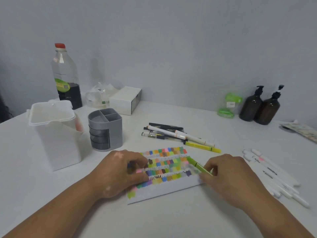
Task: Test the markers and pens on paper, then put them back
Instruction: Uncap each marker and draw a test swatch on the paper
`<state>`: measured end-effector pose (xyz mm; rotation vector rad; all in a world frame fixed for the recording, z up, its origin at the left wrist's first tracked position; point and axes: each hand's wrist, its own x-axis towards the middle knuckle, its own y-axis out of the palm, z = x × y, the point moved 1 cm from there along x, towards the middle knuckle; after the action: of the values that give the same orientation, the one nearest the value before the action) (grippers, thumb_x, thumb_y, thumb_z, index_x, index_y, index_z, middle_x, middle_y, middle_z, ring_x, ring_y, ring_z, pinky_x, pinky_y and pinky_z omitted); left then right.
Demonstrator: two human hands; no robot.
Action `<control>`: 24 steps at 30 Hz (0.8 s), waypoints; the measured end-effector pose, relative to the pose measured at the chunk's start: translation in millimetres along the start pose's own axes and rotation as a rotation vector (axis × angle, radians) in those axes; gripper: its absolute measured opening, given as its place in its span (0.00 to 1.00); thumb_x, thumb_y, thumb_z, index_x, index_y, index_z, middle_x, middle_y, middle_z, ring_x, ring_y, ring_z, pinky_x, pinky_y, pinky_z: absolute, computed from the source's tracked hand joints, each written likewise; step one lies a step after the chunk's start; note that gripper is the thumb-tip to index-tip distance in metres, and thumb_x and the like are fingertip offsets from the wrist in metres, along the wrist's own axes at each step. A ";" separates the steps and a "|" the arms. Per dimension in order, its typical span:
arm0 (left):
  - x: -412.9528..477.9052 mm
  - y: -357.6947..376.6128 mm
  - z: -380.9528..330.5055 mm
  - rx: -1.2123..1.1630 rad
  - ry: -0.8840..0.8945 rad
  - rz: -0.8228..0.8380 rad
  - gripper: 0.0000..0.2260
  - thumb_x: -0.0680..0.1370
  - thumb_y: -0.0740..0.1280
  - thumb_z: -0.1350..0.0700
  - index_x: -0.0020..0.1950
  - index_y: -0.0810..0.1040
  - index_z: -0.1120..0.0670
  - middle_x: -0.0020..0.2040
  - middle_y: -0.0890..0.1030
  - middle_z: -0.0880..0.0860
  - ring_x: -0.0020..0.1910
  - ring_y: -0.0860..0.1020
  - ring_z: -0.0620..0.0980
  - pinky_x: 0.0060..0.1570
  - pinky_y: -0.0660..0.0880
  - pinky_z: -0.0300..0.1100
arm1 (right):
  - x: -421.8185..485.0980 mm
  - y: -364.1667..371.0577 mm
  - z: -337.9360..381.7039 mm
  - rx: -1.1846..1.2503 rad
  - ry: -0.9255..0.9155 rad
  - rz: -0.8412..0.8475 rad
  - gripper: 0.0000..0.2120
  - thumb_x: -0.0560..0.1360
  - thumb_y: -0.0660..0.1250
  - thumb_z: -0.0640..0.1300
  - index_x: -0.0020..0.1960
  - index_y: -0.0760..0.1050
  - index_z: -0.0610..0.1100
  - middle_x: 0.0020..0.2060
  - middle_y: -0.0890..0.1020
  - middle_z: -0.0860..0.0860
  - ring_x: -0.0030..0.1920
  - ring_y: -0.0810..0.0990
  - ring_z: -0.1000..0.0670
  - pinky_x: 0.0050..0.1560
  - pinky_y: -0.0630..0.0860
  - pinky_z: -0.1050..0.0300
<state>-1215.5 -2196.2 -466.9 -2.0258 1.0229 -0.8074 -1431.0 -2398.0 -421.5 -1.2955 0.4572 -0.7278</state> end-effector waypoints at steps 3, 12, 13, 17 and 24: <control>1.9 0.5 5.0 -0.015 -0.020 -0.020 0.18 0.69 0.70 0.31 0.55 0.82 0.36 0.49 0.80 0.34 0.49 0.77 0.37 0.48 0.77 0.35 | 4.5 8.8 -13.1 -0.090 0.092 -0.003 0.09 0.69 0.70 0.62 0.43 0.80 0.58 0.40 0.80 0.58 0.40 0.79 0.56 0.39 0.77 0.59; 3.0 -1.0 6.7 -0.072 -0.035 -0.088 0.05 0.74 0.74 0.42 0.47 0.85 0.39 0.46 0.82 0.33 0.48 0.77 0.32 0.40 0.74 0.27 | 84.4 8.3 9.7 -0.071 -0.042 -0.191 0.08 0.78 0.67 0.50 0.53 0.83 0.54 0.47 0.84 0.53 0.46 0.80 0.48 0.43 0.76 0.56; 3.6 -1.6 6.8 -0.078 -0.035 -0.092 0.03 0.74 0.74 0.43 0.46 0.85 0.39 0.45 0.82 0.33 0.49 0.77 0.31 0.40 0.74 0.26 | 96.9 10.1 14.9 -0.078 -0.087 -0.190 0.09 0.79 0.67 0.49 0.58 0.82 0.54 0.50 0.84 0.53 0.48 0.81 0.48 0.46 0.77 0.55; 4.1 -2.2 4.6 -0.099 -0.042 -0.085 0.01 0.75 0.73 0.45 0.44 0.83 0.38 0.44 0.82 0.33 0.48 0.77 0.30 0.40 0.74 0.25 | 129.7 22.4 36.0 -0.125 -0.252 -0.155 0.10 0.80 0.64 0.48 0.59 0.81 0.52 0.52 0.82 0.51 0.51 0.79 0.47 0.49 0.77 0.52; 6.3 -2.4 4.9 -0.134 -0.056 -0.084 0.02 0.76 0.73 0.46 0.44 0.82 0.38 0.44 0.82 0.34 0.48 0.77 0.30 0.39 0.74 0.26 | 152.5 46.4 69.8 -0.289 -0.325 -0.131 0.10 0.76 0.67 0.42 0.54 0.82 0.50 0.45 0.80 0.51 0.44 0.78 0.48 0.42 0.78 0.53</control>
<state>-1207.8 -2198.9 -466.4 -2.2054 0.9893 -0.7383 -1266.5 -2452.7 -436.5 -1.6950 0.2193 -0.5569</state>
